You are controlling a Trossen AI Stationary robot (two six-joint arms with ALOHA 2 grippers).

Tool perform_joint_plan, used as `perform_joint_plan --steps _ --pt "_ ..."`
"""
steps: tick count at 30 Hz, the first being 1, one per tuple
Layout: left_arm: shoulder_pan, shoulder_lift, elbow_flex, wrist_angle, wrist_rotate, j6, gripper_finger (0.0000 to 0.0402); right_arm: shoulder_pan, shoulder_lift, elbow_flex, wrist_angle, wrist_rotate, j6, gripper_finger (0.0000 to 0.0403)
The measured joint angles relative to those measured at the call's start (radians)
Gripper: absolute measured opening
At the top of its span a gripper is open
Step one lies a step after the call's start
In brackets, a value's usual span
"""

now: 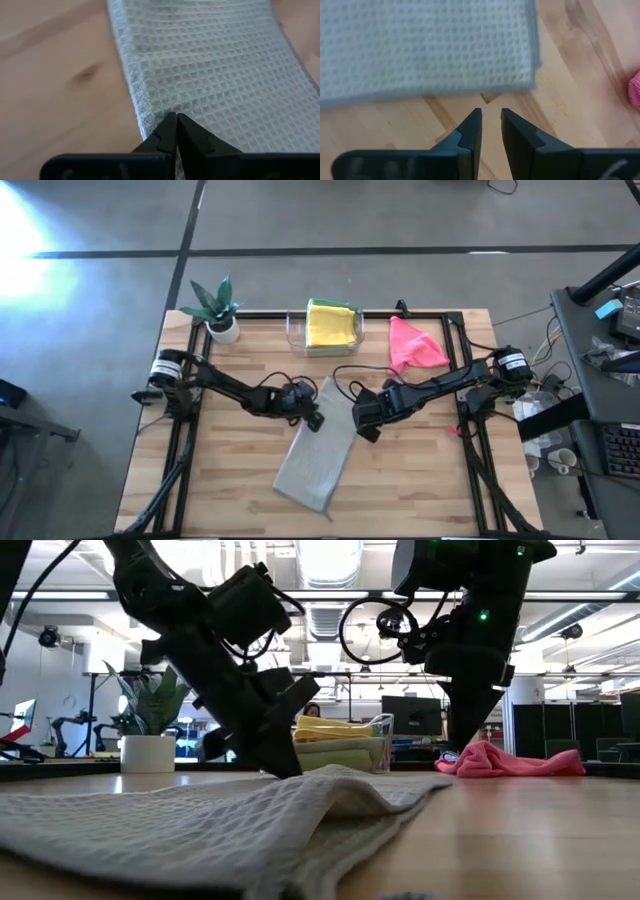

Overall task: Fold microfiber towels
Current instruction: Fold the gray microfiber cloth

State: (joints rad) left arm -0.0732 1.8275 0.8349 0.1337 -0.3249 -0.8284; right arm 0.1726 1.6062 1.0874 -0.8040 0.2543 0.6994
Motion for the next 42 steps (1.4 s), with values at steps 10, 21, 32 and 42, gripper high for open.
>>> perform_joint_plan --steps 10,21,32,42 --pt "-0.028 -0.080 -0.007 -0.332 -0.166 -0.333 0.0000 0.000 0.000 0.000 0.002 0.000 0.000 0.0063" --pt "-0.085 -0.187 -0.002 -0.434 -0.182 -0.295 0.0000 0.000 0.000 -0.001 0.002 0.000 0.000 0.0063" --pt "-0.106 -0.346 0.069 -0.422 -0.182 0.114 0.0000 0.052 0.000 0.005 0.059 0.000 -0.003 0.0063" --pt "-0.129 -0.476 0.152 -0.421 -0.178 0.332 0.0065 0.184 0.000 0.102 0.089 0.000 0.000 0.0063"
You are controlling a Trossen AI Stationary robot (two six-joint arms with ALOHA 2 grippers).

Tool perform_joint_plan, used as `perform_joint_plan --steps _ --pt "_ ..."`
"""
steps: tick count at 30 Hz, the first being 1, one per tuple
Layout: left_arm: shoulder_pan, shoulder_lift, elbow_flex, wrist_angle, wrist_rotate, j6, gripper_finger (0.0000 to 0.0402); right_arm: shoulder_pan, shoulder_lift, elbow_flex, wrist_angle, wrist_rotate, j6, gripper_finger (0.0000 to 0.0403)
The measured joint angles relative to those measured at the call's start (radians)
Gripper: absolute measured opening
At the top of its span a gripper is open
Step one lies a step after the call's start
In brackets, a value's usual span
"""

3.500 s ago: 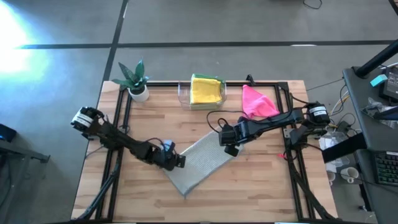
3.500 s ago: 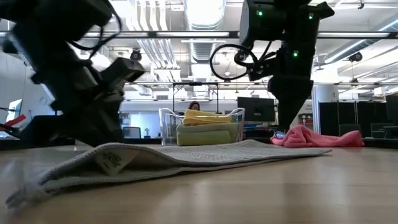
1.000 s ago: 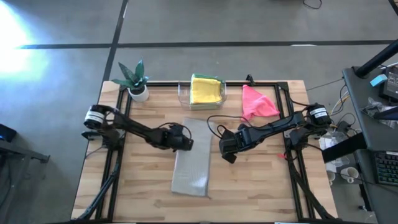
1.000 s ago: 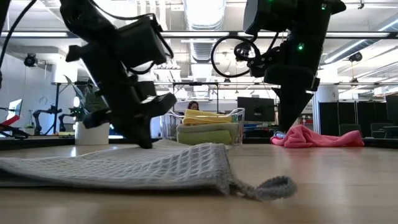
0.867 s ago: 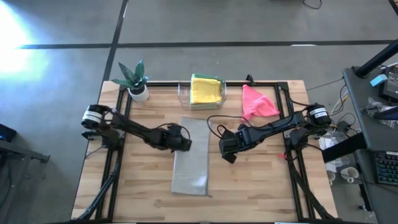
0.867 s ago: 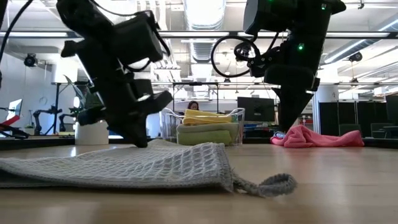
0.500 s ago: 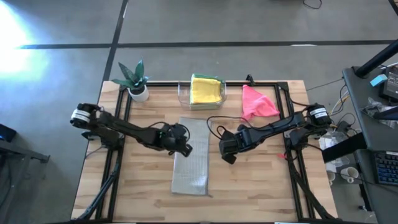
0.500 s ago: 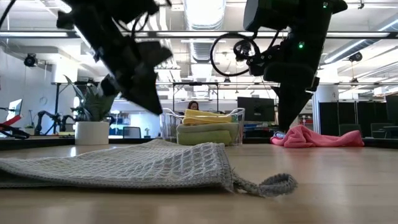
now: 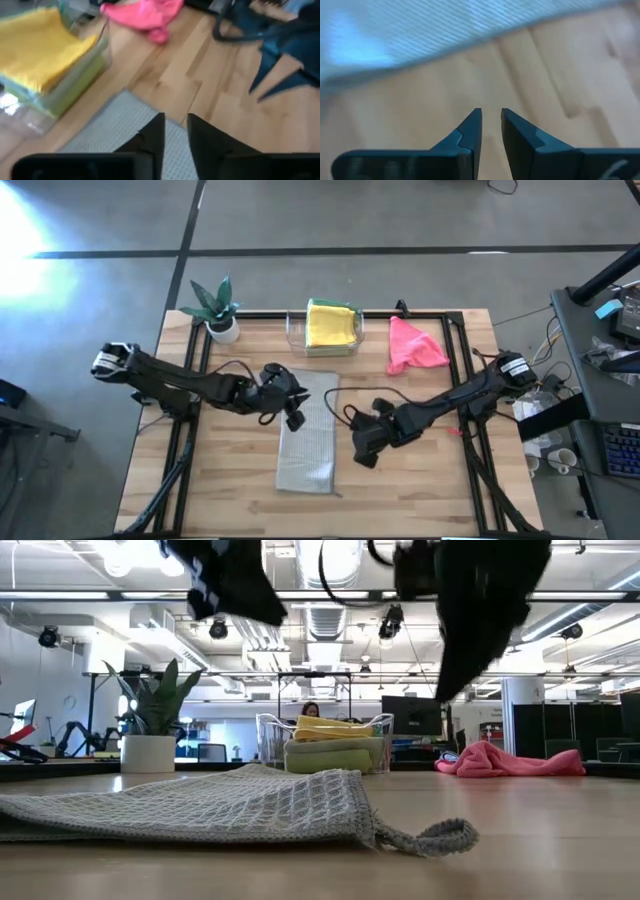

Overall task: Fold microfiber towels
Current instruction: Fold the gray microfiber cloth

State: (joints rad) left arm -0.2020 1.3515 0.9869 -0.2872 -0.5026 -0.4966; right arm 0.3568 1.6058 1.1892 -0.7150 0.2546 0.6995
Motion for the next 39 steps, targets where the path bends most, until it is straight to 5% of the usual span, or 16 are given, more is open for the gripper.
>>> perform_joint_plan --steps 4,7,10,13,25,31,39 --pt "-0.020 -0.049 0.026 -0.016 0.025 0.013 0.0116 0.057 0.000 0.050 0.083 0.000 -0.002 0.0063" --pt "-0.041 -0.090 0.047 -0.028 0.144 0.078 0.0144 0.098 0.000 0.089 0.140 0.000 -0.010 0.0063" --pt "-0.091 -0.113 0.060 -0.035 0.279 0.182 0.0153 0.140 0.000 0.128 0.183 0.000 -0.043 0.0063" --pt "-0.178 -0.118 0.057 -0.038 0.304 0.270 0.0154 0.176 0.000 0.167 0.189 0.000 -0.056 0.0064" --pt "-0.502 0.032 0.048 -0.170 0.168 0.294 0.0154 0.243 0.128 0.266 0.338 0.008 -0.081 0.0159" --pt "-0.569 0.180 0.035 -0.171 0.161 0.294 0.0154 0.250 0.257 0.379 0.338 0.010 -0.251 0.0205" --pt "-0.586 0.321 0.035 -0.087 0.159 0.267 0.0154 0.252 0.446 0.542 0.247 0.008 -0.366 0.0217"
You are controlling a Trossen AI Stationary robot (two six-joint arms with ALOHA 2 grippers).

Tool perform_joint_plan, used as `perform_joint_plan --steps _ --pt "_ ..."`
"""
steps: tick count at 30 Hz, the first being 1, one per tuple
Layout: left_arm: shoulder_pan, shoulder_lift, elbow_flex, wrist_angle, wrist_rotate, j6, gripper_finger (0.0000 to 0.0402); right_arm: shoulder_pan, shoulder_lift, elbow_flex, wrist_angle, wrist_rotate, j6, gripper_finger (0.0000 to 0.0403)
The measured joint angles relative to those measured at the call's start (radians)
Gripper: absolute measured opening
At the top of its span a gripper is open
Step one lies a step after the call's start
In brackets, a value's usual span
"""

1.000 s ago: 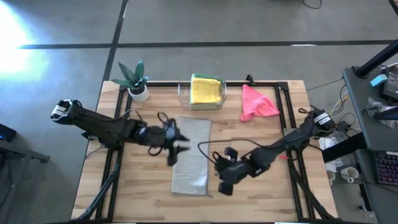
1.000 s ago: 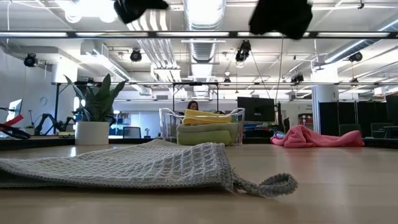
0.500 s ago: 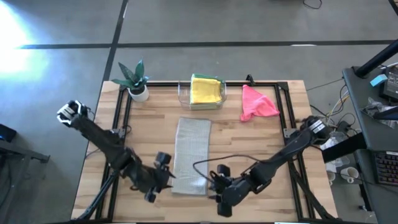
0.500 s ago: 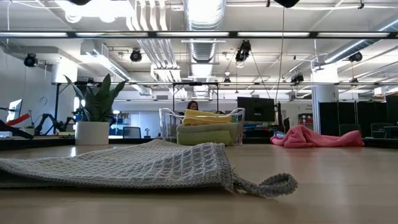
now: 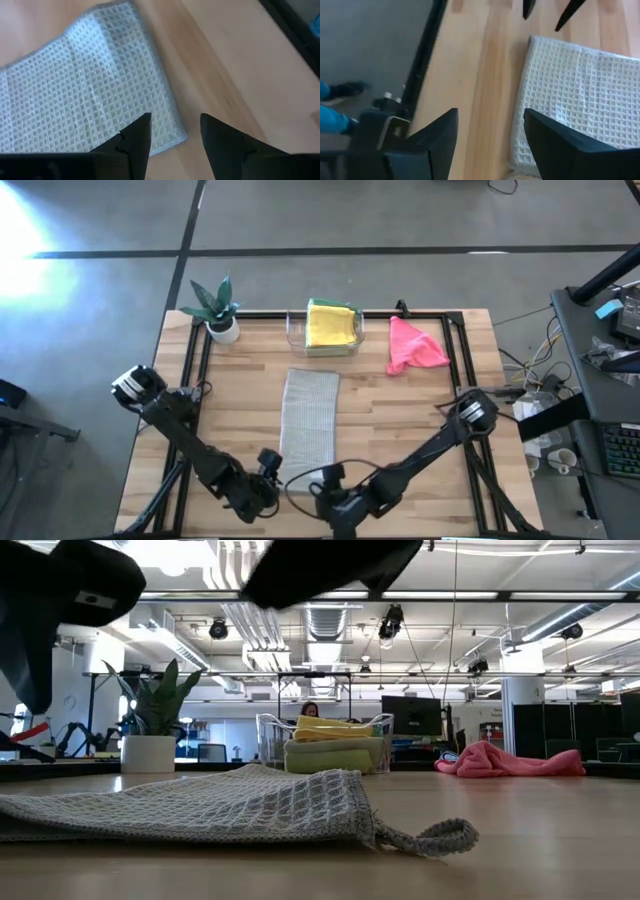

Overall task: Fold microfiber towels
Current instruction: Fold the gray microfiber cloth

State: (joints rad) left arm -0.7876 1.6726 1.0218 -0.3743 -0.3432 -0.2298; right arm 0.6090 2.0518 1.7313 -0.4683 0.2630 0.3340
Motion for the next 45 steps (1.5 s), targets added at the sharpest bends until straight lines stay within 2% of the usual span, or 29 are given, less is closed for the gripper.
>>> perform_joint_plan --steps 8,15,17,23,26,30,35,39,45 --pt "0.002 0.087 -0.015 -0.003 -0.006 -0.005 0.0154 -0.016 0.192 0.222 -0.263 0.000 -0.002 0.0217" --pt "0.002 0.142 -0.013 0.001 -0.075 -0.137 0.0154 -0.044 0.314 0.374 -0.469 0.022 0.103 0.0217" --pt "0.003 0.147 -0.012 0.003 -0.087 -0.140 0.0154 -0.046 0.329 0.397 -0.525 0.026 0.137 0.0216" --pt "0.015 0.148 -0.012 0.004 -0.099 -0.165 0.0153 -0.051 0.331 0.400 -0.547 0.038 0.141 0.0209" --pt "0.020 0.149 -0.013 0.000 -0.103 -0.195 0.0136 -0.055 0.331 0.398 -0.567 0.052 0.164 0.0201" --pt "0.023 0.150 -0.013 0.000 -0.103 -0.209 0.0090 -0.059 0.331 0.393 -0.572 0.062 0.187 0.0168" --pt "0.024 0.151 -0.014 0.006 -0.104 -0.209 0.0030 -0.075 0.331 0.388 -0.577 0.070 0.187 0.0086" --pt "0.024 0.151 -0.014 0.021 -0.104 -0.209 0.0005 -0.080 0.331 0.386 -0.580 0.082 0.187 0.0021" --pt "0.024 0.131 -0.005 0.023 -0.046 -0.210 0.0008 -0.071 0.318 0.387 -0.585 0.047 0.243 0.0012"
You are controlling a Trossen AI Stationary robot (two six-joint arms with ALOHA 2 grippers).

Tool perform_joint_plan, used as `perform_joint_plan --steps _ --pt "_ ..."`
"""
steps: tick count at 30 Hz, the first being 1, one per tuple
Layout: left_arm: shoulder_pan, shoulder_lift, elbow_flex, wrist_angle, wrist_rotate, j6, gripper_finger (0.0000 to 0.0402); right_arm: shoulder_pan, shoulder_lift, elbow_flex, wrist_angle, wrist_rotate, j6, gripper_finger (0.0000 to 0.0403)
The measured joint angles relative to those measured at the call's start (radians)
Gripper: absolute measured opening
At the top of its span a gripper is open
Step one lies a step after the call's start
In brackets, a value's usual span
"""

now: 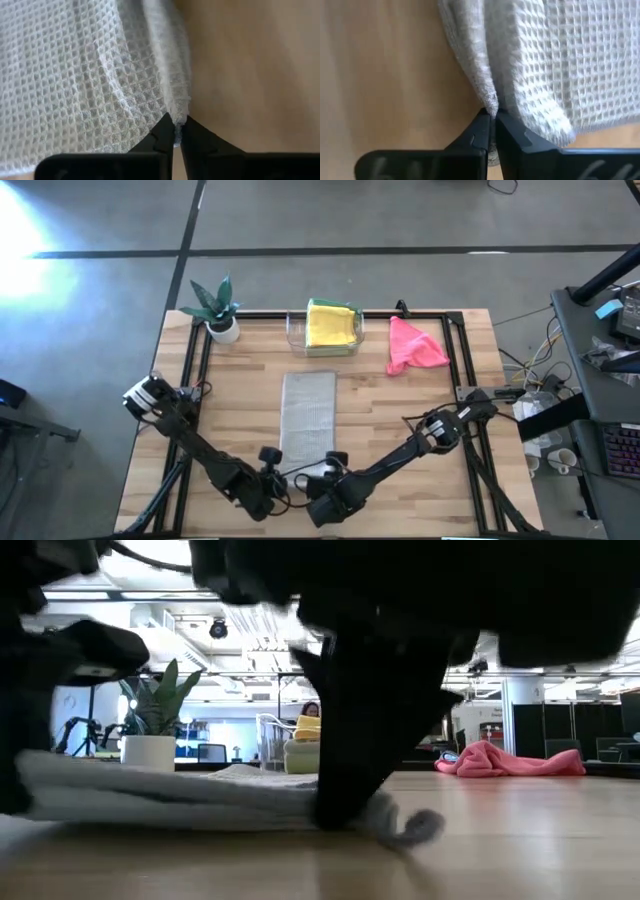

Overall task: Fold microfiber towels
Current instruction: Fold the gray microfiber cloth

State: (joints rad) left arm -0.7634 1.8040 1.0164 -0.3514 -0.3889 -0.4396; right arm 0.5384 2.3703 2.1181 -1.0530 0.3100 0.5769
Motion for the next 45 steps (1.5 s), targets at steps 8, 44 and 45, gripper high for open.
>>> perform_joint_plan --steps 8,44,45 --pt "-0.007 -0.055 0.056 0.003 0.175 0.001 0.0008 0.050 -0.032 0.121 0.004 -0.045 0.140 0.0011" --pt "0.277 -0.300 -0.033 -0.329 0.101 -0.366 0.0008 -0.166 -0.029 0.234 -0.304 0.039 0.298 0.0011" --pt "0.287 -0.300 -0.038 -0.326 0.101 -0.366 0.0008 -0.175 -0.024 0.233 -0.304 0.039 0.293 0.0011"
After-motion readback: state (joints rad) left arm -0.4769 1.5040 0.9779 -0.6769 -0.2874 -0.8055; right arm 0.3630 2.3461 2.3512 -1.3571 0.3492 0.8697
